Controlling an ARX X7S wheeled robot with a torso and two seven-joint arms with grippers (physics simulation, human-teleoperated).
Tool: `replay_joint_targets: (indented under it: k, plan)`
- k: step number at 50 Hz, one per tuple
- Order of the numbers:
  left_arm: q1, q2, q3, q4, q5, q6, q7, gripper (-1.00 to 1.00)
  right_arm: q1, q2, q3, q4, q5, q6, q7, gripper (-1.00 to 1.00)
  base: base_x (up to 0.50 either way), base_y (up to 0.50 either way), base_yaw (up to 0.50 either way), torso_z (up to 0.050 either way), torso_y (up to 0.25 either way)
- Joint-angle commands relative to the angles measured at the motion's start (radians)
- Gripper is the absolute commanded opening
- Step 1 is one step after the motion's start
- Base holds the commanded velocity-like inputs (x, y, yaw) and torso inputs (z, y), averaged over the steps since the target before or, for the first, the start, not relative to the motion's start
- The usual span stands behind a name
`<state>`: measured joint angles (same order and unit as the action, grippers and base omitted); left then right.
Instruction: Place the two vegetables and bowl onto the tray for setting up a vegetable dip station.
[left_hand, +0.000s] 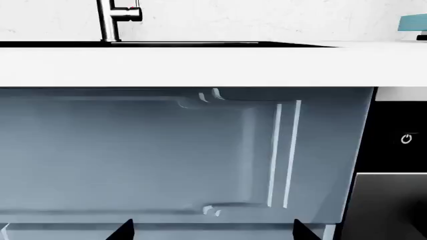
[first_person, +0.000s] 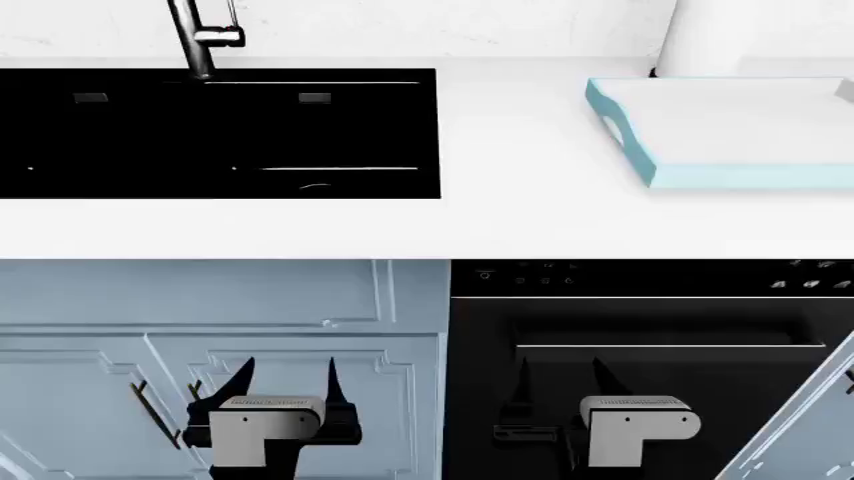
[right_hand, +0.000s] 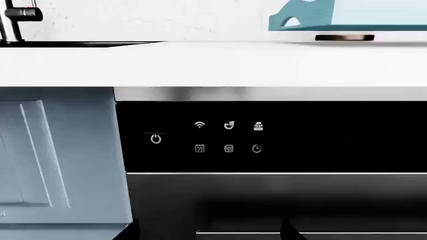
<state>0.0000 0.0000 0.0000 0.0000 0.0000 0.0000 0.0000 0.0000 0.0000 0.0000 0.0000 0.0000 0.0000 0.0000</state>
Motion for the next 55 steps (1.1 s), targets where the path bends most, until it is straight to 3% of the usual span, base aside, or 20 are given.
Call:
replay_joint_targets:
  k: [1, 36, 55]
  plan:
    - [-0.024, -0.015, 0.010, -0.039, -0.010, 0.019, -0.034, 1.00, -0.013, 0.018, -0.023, -0.029, 0.020, -0.025, 0.009, 1.00, 0.00, 0.00, 0.00, 0.000, 0.000]
    - [-0.018, -0.082, 0.075, -0.029, -0.098, 0.000, -0.104, 1.00, 0.024, 0.081, -0.097, -0.001, 0.098, -0.028, 0.079, 1.00, 0.00, -0.07, 0.00, 0.000, 0.000]
    - [-0.020, -0.102, 0.100, -0.033, -0.119, 0.005, -0.128, 1.00, 0.026, 0.100, -0.113, 0.003, 0.124, -0.038, 0.106, 1.00, 0.00, -0.49, 0.00, 0.000, 0.000]
